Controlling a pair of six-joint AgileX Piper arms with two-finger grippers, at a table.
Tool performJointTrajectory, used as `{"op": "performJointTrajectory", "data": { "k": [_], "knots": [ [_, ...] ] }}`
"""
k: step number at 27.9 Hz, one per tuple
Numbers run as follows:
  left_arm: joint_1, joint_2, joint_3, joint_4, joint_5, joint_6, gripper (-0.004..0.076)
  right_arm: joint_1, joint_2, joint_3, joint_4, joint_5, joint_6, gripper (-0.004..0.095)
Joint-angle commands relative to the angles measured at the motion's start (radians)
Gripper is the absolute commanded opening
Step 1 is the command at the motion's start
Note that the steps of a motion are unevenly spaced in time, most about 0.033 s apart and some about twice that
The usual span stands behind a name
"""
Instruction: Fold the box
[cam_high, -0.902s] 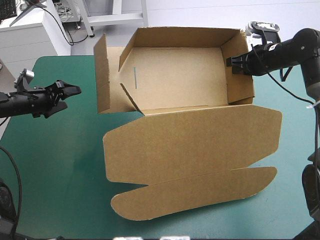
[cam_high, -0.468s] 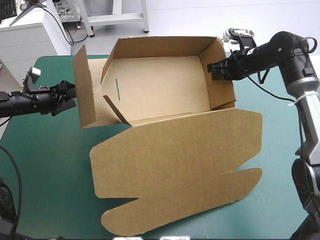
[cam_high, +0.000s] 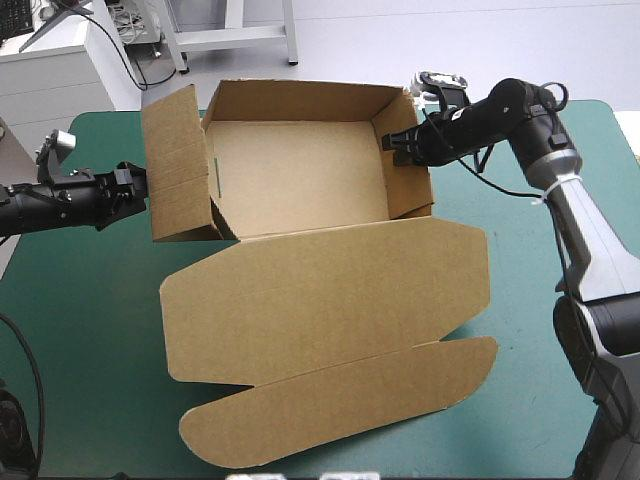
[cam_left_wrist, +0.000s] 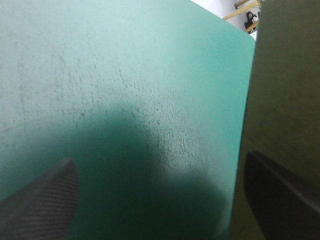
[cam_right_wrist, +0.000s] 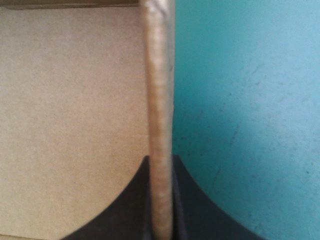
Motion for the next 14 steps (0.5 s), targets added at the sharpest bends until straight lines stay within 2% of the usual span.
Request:
{"op": "performJointTrajectory", "data": {
  "k": [1, 6, 14],
  "knots": [
    [-0.004, -0.067, -0.03, -0.064, 0.086, 0.002, 0.0636, 0.036, -0.047, -0.024, 0.047, -0.105, 0.012, -0.0011],
    [-0.004, -0.108, -0.03, -0.059, 0.084, 0.002, 0.0636, 0.066, -0.04, -0.024, -0.022, -0.157, 0.06, -0.0011],
    [-0.005, -0.163, -0.03, -0.128, 0.084, -0.007, 0.0636, 0.131, -0.02, -0.024, -0.01, -0.216, 0.068, -0.0011]
  ]
}}
